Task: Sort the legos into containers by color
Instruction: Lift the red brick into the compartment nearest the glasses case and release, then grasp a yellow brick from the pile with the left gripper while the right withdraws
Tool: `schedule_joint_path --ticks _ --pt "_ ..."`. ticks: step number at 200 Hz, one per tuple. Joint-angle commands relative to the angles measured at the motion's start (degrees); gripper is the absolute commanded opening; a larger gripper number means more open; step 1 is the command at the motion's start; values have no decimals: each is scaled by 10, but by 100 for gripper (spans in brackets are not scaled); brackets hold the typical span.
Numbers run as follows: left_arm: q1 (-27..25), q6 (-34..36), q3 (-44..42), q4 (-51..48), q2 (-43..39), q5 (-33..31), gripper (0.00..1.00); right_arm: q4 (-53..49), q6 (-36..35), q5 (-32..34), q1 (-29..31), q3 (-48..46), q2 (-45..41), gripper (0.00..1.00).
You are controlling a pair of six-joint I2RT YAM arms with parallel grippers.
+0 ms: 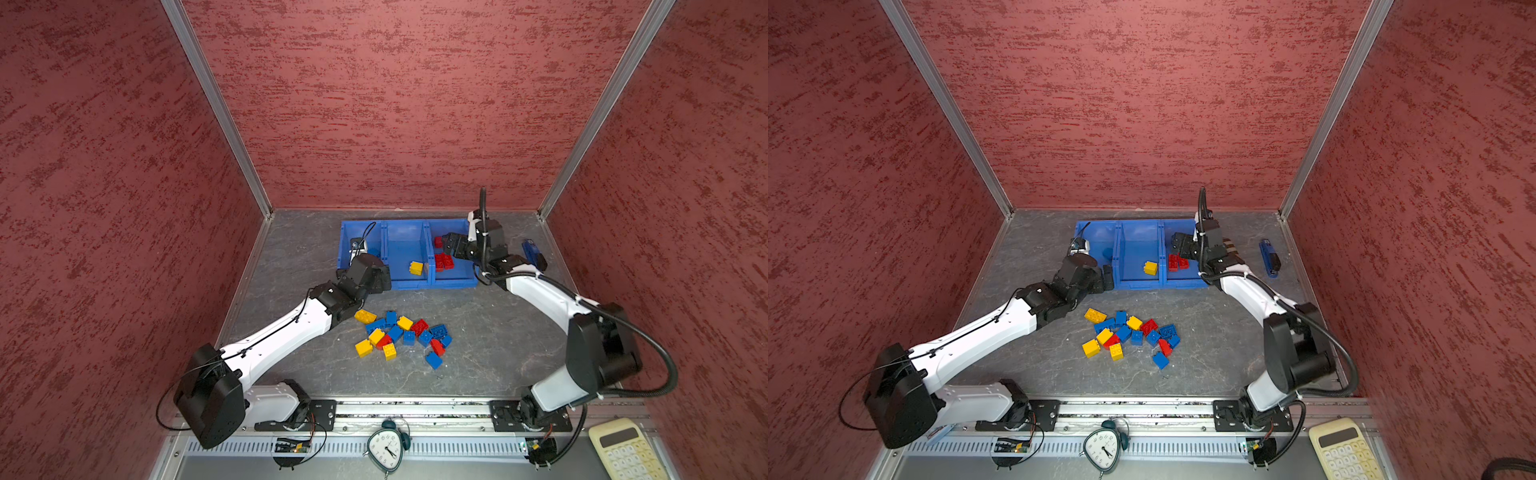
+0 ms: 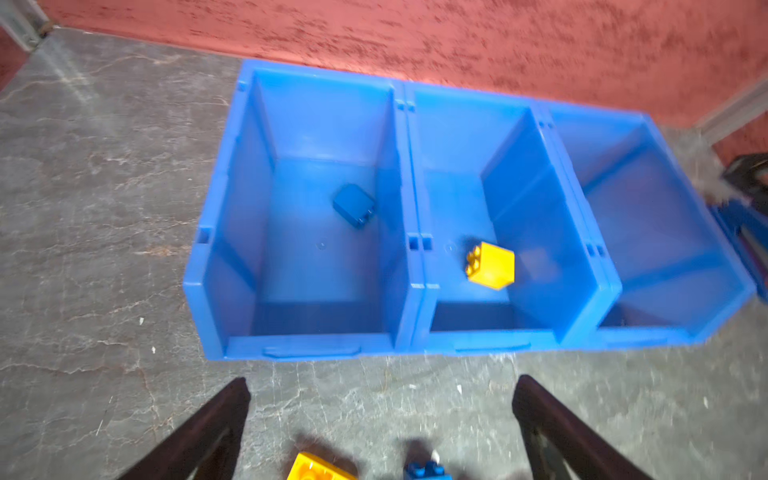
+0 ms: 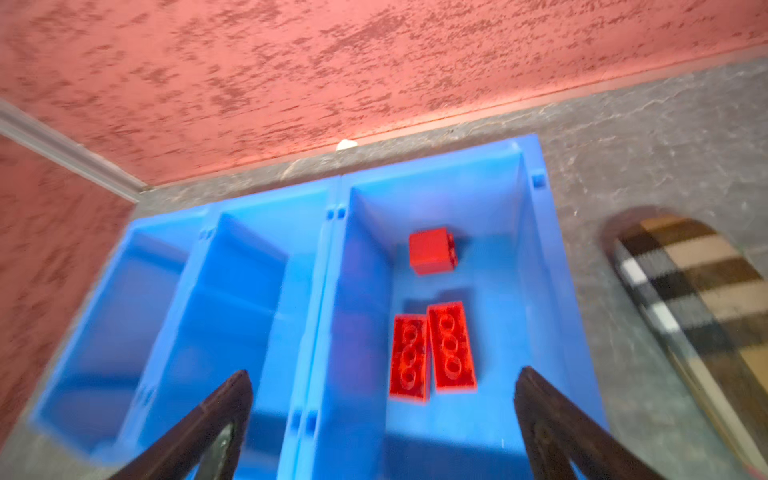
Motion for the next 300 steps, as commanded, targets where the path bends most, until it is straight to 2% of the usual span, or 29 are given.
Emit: schedule_joint_path --ticks 1,20,29,44,60,79,100,122,220,252,300 --pt "-18 96 15 -57 -2 75 99 51 31 -23 1 -87 -75 99" --pt "-41 134 44 -147 18 132 99 83 71 68 1 -171 -146 99" --pt "-57 133 57 -193 33 137 99 111 91 107 0 -208 -179 99" --pt "-74 112 73 -259 67 149 100 150 109 133 1 -255 -214 99" --pt "-86 96 76 -287 98 180 92 179 115 134 1 -282 -234 99" --pt "-105 101 83 -265 132 204 75 183 108 124 0 -280 -229 99" --pt "-103 100 138 -267 196 210 57 158 92 108 1 -251 -205 99" --pt "-108 112 178 -273 254 218 51 140 87 99 1 -231 -186 99" --pt "-116 142 222 -236 370 196 53 150 98 104 0 -249 -187 99" --pt "-109 146 212 -240 373 206 50 143 96 106 1 -249 -184 99" --pt "-87 155 196 -231 360 244 51 143 103 99 1 -244 -171 99"
